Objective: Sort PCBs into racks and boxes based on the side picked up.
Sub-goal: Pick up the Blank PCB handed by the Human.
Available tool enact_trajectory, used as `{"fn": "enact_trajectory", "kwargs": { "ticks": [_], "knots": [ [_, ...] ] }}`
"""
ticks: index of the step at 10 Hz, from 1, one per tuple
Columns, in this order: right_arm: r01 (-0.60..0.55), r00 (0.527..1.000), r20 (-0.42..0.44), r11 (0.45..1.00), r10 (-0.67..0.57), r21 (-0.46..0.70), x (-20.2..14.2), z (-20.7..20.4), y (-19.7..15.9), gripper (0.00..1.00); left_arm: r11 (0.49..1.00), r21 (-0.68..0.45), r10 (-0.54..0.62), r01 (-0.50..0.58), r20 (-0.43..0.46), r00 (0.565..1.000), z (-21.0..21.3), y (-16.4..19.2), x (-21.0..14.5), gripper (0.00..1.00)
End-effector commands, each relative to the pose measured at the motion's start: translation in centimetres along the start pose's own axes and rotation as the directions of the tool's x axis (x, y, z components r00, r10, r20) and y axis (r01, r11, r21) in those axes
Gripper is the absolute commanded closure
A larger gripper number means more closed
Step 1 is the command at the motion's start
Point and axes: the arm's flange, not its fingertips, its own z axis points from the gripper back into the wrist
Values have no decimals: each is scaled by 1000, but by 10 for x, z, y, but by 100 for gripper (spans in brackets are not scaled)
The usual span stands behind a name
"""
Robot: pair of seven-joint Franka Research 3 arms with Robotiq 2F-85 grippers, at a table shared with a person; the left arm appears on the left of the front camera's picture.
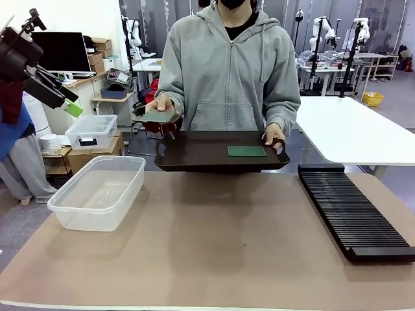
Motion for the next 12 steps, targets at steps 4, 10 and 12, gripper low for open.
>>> {"fn": "enact_trajectory", "kwargs": {
  "ticks": [4,10,12],
  "knots": [
    [0,1000,-4,1000,0,7,-1,-1,0,0,1000,-3,2,-2,4,1000,0,0,0,0],
    [0,1000,-4,1000,0,7,-1,-1,0,0,1000,-3,2,-2,4,1000,0,0,0,0],
    [0,1000,-4,1000,0,7,-1,-1,0,0,1000,-3,2,-2,4,1000,0,0,0,0]
  ]
}}
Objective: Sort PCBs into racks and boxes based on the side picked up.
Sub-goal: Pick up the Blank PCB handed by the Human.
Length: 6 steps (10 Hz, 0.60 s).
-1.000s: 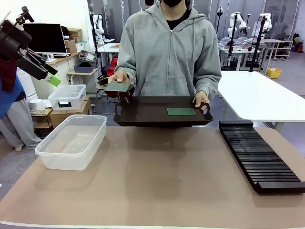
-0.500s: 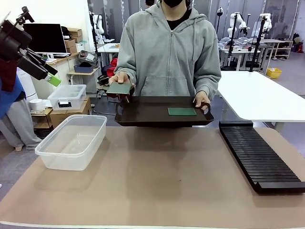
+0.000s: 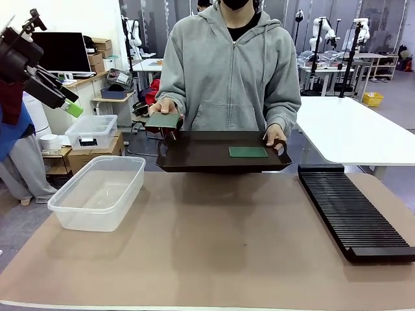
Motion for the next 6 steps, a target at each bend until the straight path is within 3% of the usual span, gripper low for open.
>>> {"fn": "enact_trajectory", "kwargs": {
  "ticks": [1,2,4,6],
  "knots": [
    [0,1000,-4,1000,0,7,-1,-1,0,0,1000,0,0,0,0,1000,0,0,0,0],
    [0,1000,-4,1000,0,7,-1,-1,0,0,989,-28,145,-148,-80,986,-11,11,8,0],
    [0,1000,-4,1000,0,7,-1,-1,0,0,882,-29,452,-471,-235,861,-26,34,13,0],
    [0,1000,-4,1000,0,7,-1,-1,0,0,761,-137,590,-634,-259,764,-42,51,16,0]
  ]
}}
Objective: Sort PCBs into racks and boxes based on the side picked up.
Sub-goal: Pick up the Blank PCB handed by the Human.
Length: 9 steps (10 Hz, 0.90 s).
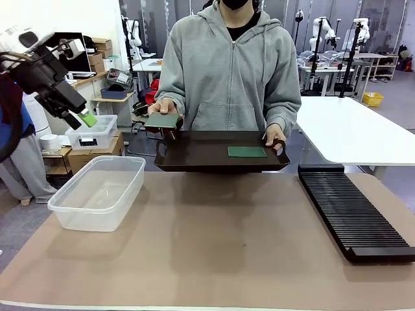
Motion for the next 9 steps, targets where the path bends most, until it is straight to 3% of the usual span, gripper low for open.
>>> {"fn": "enact_trajectory", "kwargs": {
  "ticks": [1,2,5,6,7,8,9],
  "knots": [
    [1,1000,-5,1000,-1,6,-1,-1,0,0,971,-199,136,-135,-9,991,5,13,23,0],
    [1,1000,-5,1000,-1,6,-1,-1,0,0,940,-288,185,-183,-23,983,-8,22,30,0],
    [1,1000,-5,1000,-1,6,-1,-1,0,0,873,-387,301,-297,-50,952,-39,48,54,0],
    [1,1000,-5,1000,-1,6,-1,-1,0,0,874,-376,320,-309,-33,947,-48,51,59,0],
    [1,1000,-5,1000,-1,6,-1,-1,0,0,959,-240,181,-151,108,978,-40,43,53,0],
    [1,1000,-5,1000,-1,6,-1,-1,0,0,886,-376,277,-272,-43,960,-50,54,50,0],
    [1,1000,-5,1000,-1,6,-1,-1,0,0,886,-376,277,-272,-43,960,-50,54,50,0]
  ]
}}
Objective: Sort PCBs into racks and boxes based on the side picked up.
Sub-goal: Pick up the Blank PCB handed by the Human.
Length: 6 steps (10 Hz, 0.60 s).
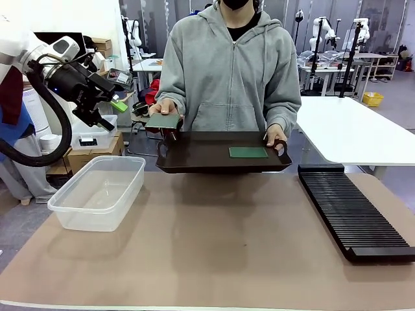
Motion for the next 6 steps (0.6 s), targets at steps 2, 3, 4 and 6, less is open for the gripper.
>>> {"fn": "enact_trajectory", "kwargs": {
  "ticks": [2,3,4,6],
  "knots": [
    [1,1000,-5,1000,-1,6,-1,-1,0,0,1000,0,0,0,0,1000,0,0,0,0],
    [1,1000,-5,1000,-1,6,-1,-1,0,0,985,-67,157,-159,-39,987,-9,12,15,0],
    [1,1000,-5,1000,-1,6,-1,-1,0,0,959,-173,216,-224,-66,974,-16,27,25,0],
    [1,1000,-5,1000,-1,6,-1,-1,0,0,891,-324,305,-317,-88,948,-37,43,40,0]
  ]
}}
